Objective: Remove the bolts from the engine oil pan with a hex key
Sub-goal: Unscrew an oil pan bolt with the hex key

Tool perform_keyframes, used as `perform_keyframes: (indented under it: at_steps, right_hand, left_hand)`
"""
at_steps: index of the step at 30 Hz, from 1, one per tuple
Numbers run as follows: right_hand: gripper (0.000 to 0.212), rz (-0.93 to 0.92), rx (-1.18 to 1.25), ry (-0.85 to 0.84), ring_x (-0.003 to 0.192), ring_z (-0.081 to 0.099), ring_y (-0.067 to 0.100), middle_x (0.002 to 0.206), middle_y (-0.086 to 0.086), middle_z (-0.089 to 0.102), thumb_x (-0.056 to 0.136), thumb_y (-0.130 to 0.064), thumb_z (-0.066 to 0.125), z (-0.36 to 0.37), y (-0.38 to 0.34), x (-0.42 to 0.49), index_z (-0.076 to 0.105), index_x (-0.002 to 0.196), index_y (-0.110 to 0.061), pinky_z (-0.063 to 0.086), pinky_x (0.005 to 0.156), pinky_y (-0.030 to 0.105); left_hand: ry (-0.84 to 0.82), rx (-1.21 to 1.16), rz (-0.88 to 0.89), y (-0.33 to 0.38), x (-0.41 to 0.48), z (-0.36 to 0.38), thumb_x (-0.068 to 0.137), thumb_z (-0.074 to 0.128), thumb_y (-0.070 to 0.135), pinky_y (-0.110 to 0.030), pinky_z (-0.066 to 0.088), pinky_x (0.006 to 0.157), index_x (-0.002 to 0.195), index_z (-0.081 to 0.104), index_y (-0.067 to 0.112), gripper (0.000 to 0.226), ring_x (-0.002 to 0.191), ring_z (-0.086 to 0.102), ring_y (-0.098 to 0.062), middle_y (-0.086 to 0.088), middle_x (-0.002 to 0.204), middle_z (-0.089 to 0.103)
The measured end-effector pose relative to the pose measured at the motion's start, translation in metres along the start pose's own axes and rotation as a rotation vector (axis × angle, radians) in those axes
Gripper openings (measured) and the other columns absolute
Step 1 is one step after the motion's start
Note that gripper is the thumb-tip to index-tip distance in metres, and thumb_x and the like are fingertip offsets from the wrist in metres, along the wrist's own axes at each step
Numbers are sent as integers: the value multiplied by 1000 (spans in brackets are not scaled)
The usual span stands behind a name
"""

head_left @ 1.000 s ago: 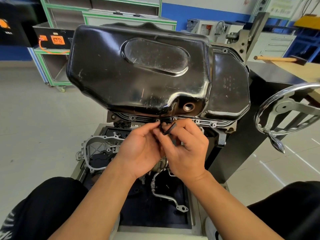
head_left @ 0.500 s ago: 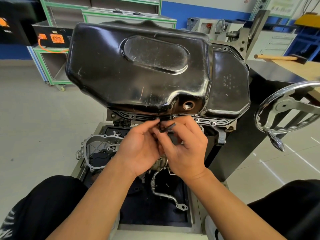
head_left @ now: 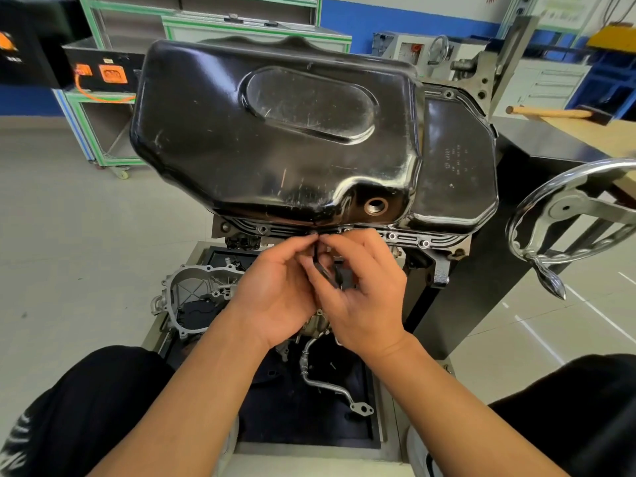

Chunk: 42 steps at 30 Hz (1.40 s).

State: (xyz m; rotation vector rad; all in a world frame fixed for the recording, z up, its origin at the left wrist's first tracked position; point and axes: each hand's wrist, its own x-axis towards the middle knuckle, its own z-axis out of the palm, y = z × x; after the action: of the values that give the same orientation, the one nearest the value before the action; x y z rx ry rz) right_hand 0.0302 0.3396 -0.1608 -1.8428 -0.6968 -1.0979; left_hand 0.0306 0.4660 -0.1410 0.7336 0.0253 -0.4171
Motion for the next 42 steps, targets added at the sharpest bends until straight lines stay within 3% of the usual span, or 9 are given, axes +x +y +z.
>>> perform_keyframes:
  at_steps: [2, 4, 8, 16, 19, 24, 33, 38, 42]
  right_hand:
    - [18, -7, 18, 28, 80, 62, 20, 87, 6, 65, 79, 0, 83, -2, 2, 1, 73, 95, -1, 51, 71, 30]
    - [15, -30, 16, 33, 79, 62, 21, 86, 7, 65, 79, 4, 81, -1, 2, 1, 73, 91, -1, 51, 70, 31]
    - [11, -50, -16, 19, 83, 61, 18, 89, 7, 65, 85, 5, 73, 1, 1, 0, 72, 95, 1, 50, 78, 24]
    - [18, -51, -47, -15, 87, 62, 21, 94, 9, 66, 92, -3, 65, 1, -1, -1, 72, 108, 2, 52, 78, 31]
    - [22, -24, -31, -1, 83, 64, 24, 90, 9, 67, 80, 3, 80, 0, 1, 0, 74, 101, 1, 53, 72, 36]
    - [7, -55, 6, -14, 79, 63, 23, 85, 9, 66, 85, 0, 77, -2, 0, 1, 75, 91, 0, 52, 69, 35]
    - [18, -95, -39, -47, 80, 58, 25, 87, 13, 61, 81, 9, 76, 0, 4, -1, 75, 97, 1, 48, 71, 34]
    - [24, -98, -26, 20, 80, 65, 24, 88, 13, 70, 78, 12, 79, -1, -1, 4, 74, 100, 5, 53, 76, 29]
    - [31, -63, -53, 49, 74, 69, 26, 83, 12, 72, 75, 14, 80, -2, -6, 6, 72, 104, 6, 56, 74, 31]
  left_hand:
    - [-27, -15, -7, 0, 0, -2, 88, 57, 21, -29, 56, 82, 98, 77, 11, 25, 79, 67, -13, -3, 85, 68]
    - [-30, -9, -17, 0, -1, -1, 89, 55, 22, -35, 45, 104, 110, 74, 10, 30, 95, 66, -17, -6, 102, 70]
    - [12, 16, -38, -1, 0, 2, 90, 56, 29, -40, 27, 118, 118, 68, 11, 35, 114, 53, -22, -8, 114, 61]
    - [50, 68, 7, -2, 1, -1, 85, 61, 29, -36, 36, 110, 113, 67, 8, 35, 110, 50, -22, -10, 110, 57]
    - [0, 80, -10, -2, 2, -4, 93, 52, 24, -27, 57, 76, 84, 78, 10, 30, 79, 70, -13, -2, 82, 71]
    - [51, 76, -38, -3, 1, -1, 85, 57, 27, -38, 29, 114, 122, 64, 7, 42, 107, 50, -22, -8, 105, 60]
    - [220, -20, -67, -1, 10, -7, 91, 59, 43, -38, 27, 120, 118, 69, 2, 49, 114, 51, -24, -12, 123, 57]
    - [255, -35, -39, -2, 16, -4, 94, 58, 38, -34, 39, 113, 101, 74, 4, 38, 104, 62, -21, -9, 110, 67]
    - [263, -53, -41, -2, 20, -5, 97, 56, 34, -25, 55, 68, 72, 77, 9, 41, 63, 66, -13, -1, 70, 68]
